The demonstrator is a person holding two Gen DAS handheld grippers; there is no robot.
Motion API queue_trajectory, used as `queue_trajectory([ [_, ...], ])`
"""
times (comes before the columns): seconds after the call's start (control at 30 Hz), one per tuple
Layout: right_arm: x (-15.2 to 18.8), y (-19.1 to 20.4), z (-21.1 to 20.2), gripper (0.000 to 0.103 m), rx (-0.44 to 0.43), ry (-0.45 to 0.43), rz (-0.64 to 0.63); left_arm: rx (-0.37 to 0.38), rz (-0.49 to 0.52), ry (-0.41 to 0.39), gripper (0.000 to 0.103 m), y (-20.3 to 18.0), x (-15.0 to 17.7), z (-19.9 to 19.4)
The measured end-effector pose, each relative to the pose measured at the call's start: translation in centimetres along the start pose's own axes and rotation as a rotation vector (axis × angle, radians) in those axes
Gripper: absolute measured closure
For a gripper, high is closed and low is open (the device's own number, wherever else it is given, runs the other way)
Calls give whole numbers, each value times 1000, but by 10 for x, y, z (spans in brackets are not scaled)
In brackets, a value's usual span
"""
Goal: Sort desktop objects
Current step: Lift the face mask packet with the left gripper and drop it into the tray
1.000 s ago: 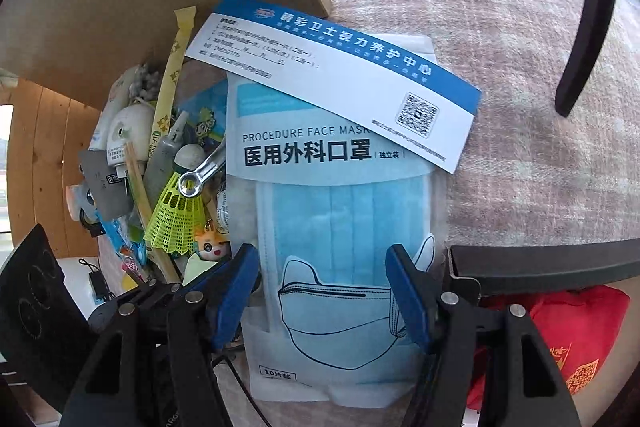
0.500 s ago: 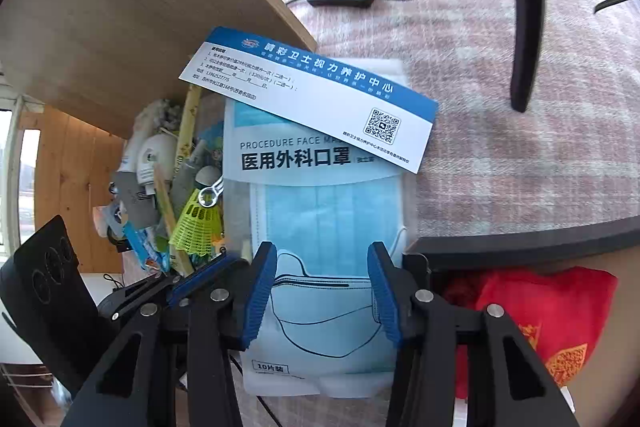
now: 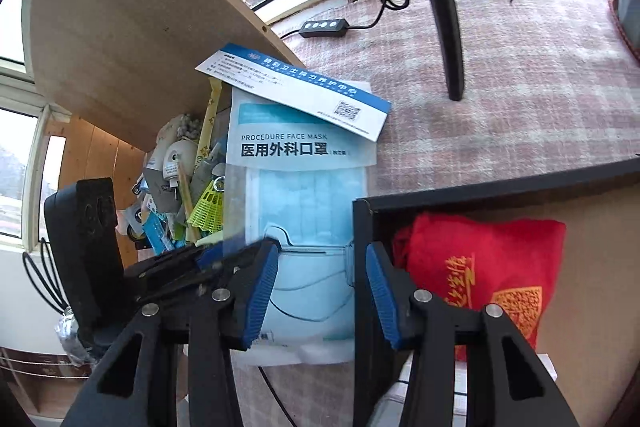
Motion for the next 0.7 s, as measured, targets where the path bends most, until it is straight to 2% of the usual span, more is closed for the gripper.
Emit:
queue_trajectory([
  [0.17, 8, -19, -13, 61, -9, -16, 26, 14, 11, -27, 100, -12, -6, -14],
  [0.4, 27, -32, -31, 61, 12, -45, 28, 56, -4, -101, 100, -23, -14, -61],
  [0.5, 37, -35, -40, 61, 20, -58, 28, 97, -48, -119, 100, -25, -4, -78],
  [0.63, 56, -45, -63, 61, 46, -91, 29, 188, -116, -158, 100, -36, 15, -98],
  [0.7, 65, -51, -75, 61, 74, -117, 26, 217, -116, -178, 100, -48, 21, -103],
])
Point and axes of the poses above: each gripper's, at about its wrist camera, not at the fingertips, and z roughly the way its jaws point, y to its left, x to its underside, the point moved 4 cm from there along z, roughly the way its jaws point, and after that the axes turned 14 degrees about x, right-handed, at the moved point
